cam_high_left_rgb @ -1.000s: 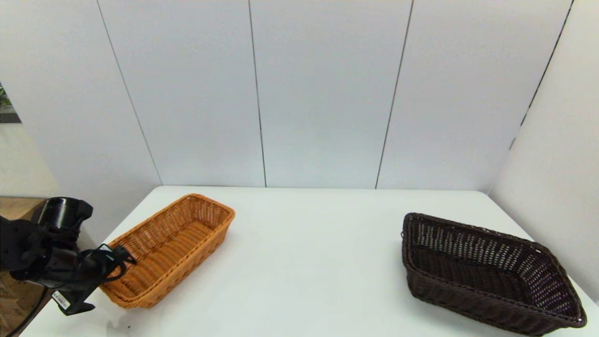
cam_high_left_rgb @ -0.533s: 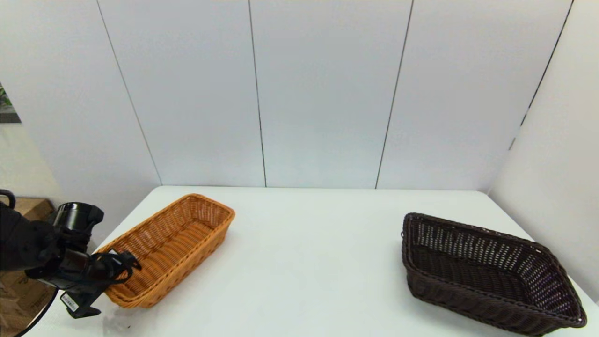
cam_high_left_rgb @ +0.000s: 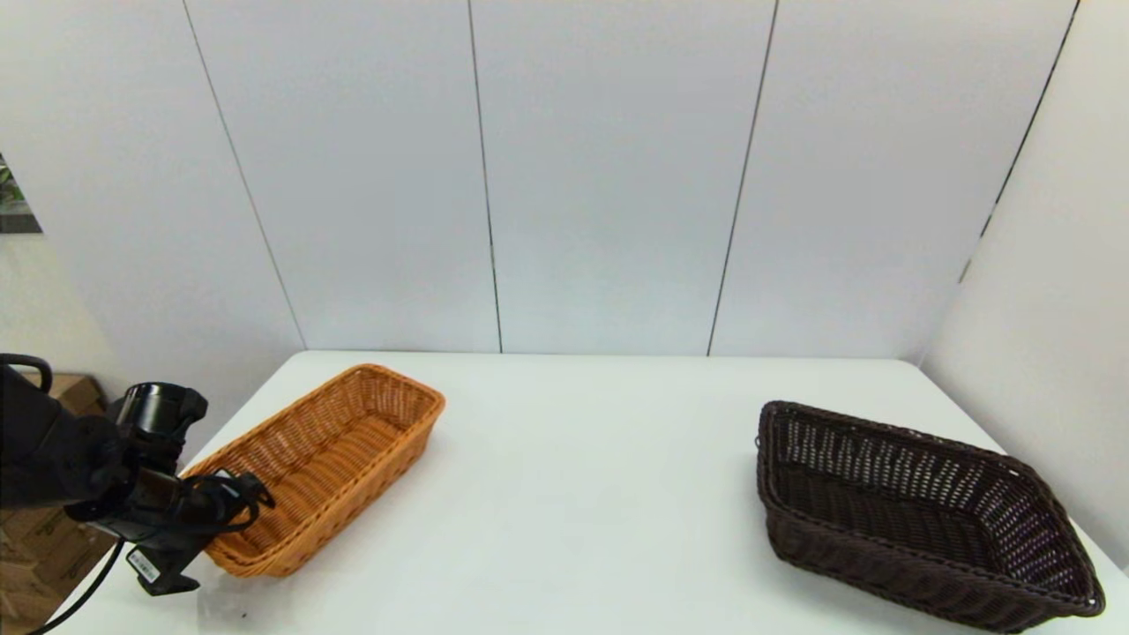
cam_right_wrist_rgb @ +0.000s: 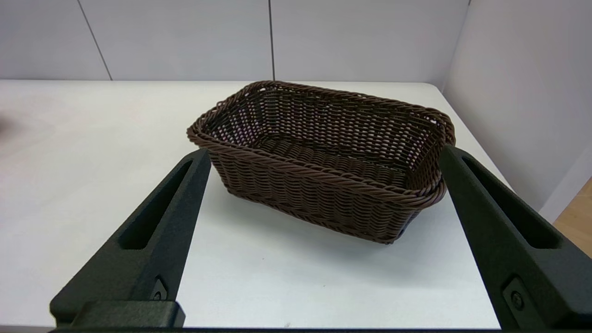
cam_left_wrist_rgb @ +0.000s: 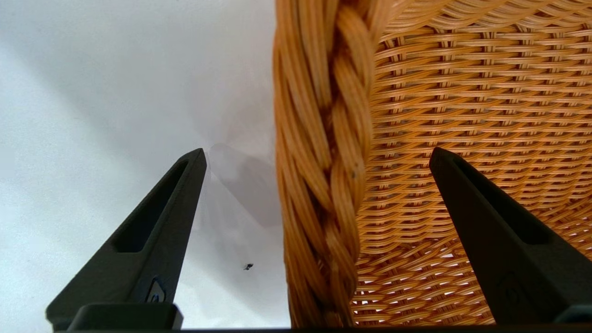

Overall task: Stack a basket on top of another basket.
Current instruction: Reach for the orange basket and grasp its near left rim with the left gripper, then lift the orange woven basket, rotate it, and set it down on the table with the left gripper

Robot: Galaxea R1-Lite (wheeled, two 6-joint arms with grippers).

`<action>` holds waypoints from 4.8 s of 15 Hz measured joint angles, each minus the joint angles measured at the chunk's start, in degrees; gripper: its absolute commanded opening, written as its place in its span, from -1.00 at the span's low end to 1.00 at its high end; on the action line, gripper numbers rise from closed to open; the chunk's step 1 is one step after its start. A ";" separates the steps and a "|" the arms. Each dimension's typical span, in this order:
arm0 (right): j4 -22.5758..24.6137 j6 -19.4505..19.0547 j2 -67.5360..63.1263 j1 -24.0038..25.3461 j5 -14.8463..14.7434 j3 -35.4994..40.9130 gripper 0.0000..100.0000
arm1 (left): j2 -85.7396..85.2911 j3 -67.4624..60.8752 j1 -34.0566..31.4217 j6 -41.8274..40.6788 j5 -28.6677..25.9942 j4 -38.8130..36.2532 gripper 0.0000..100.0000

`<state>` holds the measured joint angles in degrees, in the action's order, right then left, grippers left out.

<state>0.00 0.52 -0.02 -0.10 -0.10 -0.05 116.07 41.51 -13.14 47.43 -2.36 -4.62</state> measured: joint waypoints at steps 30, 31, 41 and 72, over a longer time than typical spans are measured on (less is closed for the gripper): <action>0.00 0.00 0.00 0.00 0.00 0.00 1.00 | -11.06 7.00 20.30 -1.13 -5.23 0.55 -1.00; 0.00 0.00 0.00 0.00 -0.01 0.00 1.00 | -10.62 7.74 21.16 -1.10 -5.66 0.55 -1.00; 0.00 -0.01 0.00 0.00 0.02 0.00 1.00 | -2.60 14.86 28.55 -2.43 -8.90 0.60 -1.00; 0.00 0.00 0.00 0.00 0.02 0.00 1.00 | 8.30 27.95 33.15 -1.33 -14.20 13.35 -1.00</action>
<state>0.00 0.52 -0.02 -0.10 -0.07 -0.05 124.37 69.46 20.00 46.10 -16.57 8.73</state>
